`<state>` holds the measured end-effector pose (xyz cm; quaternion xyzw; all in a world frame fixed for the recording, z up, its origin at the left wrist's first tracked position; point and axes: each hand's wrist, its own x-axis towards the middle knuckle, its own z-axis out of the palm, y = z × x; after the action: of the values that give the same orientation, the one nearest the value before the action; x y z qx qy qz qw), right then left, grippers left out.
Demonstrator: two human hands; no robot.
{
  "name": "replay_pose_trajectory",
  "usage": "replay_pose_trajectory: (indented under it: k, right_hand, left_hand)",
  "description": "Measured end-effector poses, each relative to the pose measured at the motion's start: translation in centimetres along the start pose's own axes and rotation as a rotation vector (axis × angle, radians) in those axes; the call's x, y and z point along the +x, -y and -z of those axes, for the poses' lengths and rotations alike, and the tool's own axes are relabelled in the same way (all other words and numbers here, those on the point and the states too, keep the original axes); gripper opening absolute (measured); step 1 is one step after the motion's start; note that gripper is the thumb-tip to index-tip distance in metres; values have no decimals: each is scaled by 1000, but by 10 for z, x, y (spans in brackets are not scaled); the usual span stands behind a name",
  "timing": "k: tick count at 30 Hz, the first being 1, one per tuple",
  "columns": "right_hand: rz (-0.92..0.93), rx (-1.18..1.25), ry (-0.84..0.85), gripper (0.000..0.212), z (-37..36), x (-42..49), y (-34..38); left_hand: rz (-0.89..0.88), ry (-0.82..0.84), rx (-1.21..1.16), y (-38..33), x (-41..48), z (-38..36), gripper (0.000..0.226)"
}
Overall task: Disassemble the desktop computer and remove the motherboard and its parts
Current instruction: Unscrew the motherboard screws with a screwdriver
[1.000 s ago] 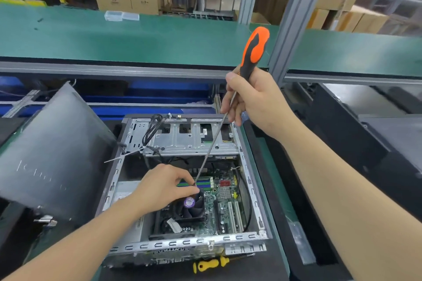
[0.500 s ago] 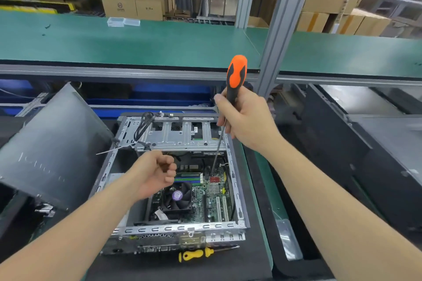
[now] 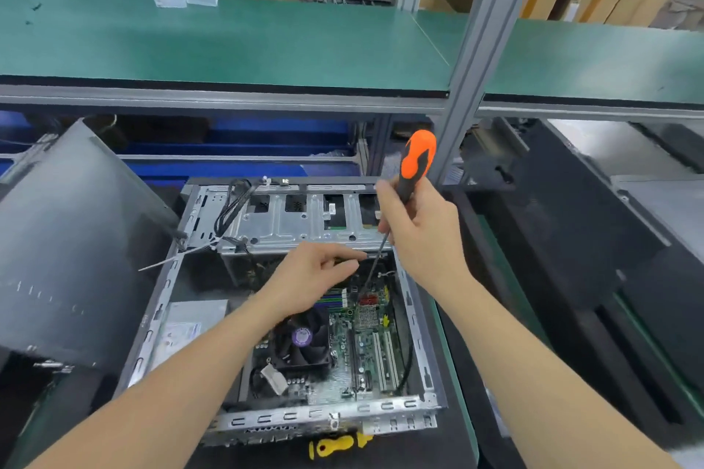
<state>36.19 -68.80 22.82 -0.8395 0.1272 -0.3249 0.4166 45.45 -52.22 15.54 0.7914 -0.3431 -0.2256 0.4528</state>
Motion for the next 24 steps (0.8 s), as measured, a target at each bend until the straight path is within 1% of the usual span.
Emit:
replay_pose_trajectory:
  k: [2, 5, 9, 13, 19, 24]
  right_hand:
    - [1, -5, -61, 25, -8, 0, -6]
    - [-45, 35, -136, 28, -20, -3, -13]
    - [-57, 68, -195, 29, -32, -6, -14]
    - [-60, 83, -171, 28, -40, -7, -16]
    - [-39, 65, -163, 28, -41, -6, -18]
    - [-28, 57, -132, 21, -42, -9, -17]
  left_hand:
    - [-39, 21, -32, 11, 13, -2, 18]
    - [-93, 10, -109, 21, 22, -8, 15]
    - [-103, -16, -155, 25, 26, -14, 11]
    - [-94, -52, -148, 24, 27, -18, 7]
    - [-96, -45, -95, 17, 26, -17, 8]
    - [-105, -37, -77, 13, 23, -16, 9]
